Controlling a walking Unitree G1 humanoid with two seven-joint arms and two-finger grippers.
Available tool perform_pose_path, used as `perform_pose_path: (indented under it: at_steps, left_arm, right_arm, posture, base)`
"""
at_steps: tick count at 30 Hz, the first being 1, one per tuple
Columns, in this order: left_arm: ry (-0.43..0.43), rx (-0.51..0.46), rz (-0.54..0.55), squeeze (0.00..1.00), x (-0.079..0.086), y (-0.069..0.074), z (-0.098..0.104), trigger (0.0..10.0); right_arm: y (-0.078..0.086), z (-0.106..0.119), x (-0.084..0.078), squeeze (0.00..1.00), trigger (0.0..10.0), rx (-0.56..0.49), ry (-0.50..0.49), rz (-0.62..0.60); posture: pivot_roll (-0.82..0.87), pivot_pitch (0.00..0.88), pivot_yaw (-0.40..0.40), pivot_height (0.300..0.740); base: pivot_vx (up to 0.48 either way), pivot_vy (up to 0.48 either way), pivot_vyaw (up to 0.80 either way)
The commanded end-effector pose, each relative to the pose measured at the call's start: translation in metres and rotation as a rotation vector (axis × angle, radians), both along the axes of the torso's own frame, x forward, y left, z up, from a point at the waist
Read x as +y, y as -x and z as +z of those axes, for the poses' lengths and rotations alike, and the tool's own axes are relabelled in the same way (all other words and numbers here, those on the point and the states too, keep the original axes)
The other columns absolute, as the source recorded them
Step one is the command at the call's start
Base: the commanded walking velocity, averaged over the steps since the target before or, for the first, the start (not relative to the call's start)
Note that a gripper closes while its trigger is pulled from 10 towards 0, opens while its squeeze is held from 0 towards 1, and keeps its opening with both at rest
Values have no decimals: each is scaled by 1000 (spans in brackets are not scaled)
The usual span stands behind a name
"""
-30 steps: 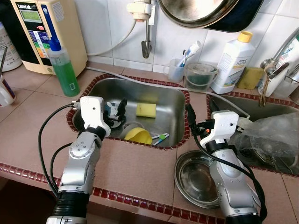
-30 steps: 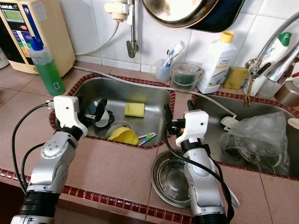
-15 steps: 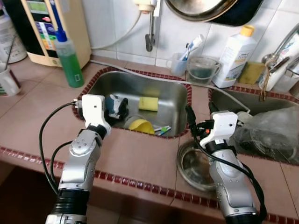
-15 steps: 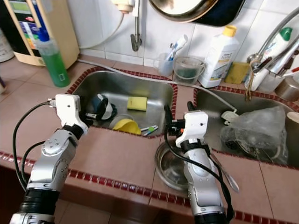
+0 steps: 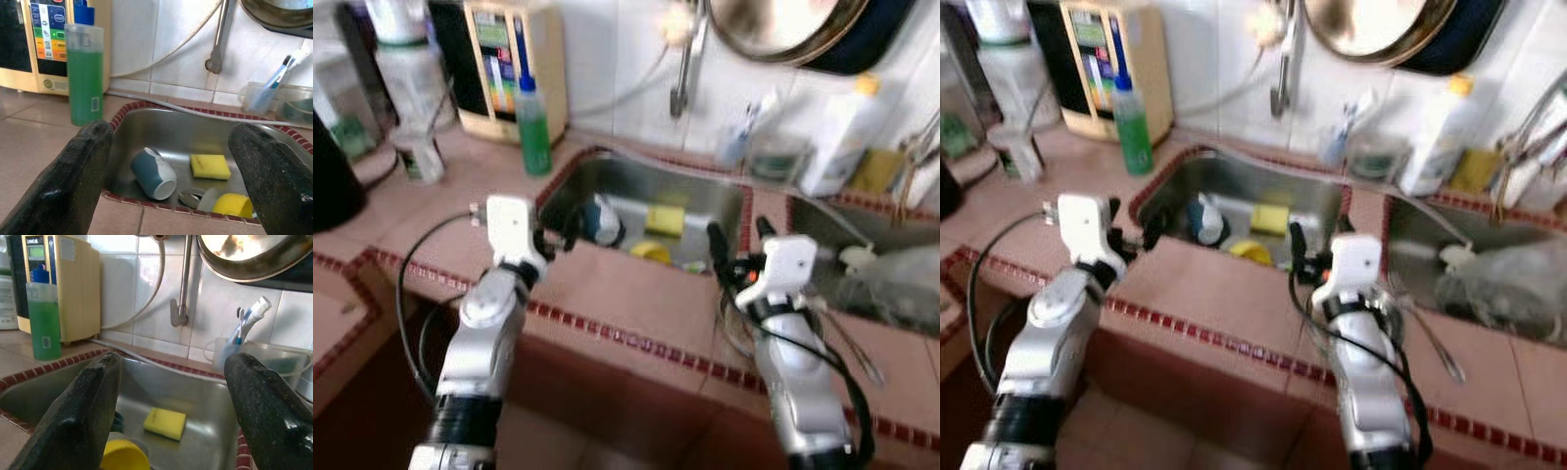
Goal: Kitchen organization
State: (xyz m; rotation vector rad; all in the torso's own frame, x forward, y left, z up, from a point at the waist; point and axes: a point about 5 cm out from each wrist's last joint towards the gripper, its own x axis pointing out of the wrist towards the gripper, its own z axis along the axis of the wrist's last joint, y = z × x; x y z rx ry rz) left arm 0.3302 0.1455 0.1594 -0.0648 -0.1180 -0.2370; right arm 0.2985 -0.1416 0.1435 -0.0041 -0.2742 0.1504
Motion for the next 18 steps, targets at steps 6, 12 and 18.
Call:
perform_pose_path:
  at_steps: [6,12,18]
  left_arm:
    - [-19,-46,-46,0,-4,3,4,10000]
    - [-23,-58,-80,0,-6,6,4,10000]
    - [4,-49,-96,0,-8,5,4,10000]
  right_arm:
    - [0,1,-1,0,10000,-4,9,-3]
    - [1,-1,-1,0,10000,1,12,-5]
    - [1,-1,-1,0,10000,4,12,-2]
  posture:
    - [-13,0,-23,740]
    - [-13,0,-24,740]
    - [-16,0,-25,740]
  base:
    - [0,0,0]
    - [0,0,0]
    - [0,-400,0]
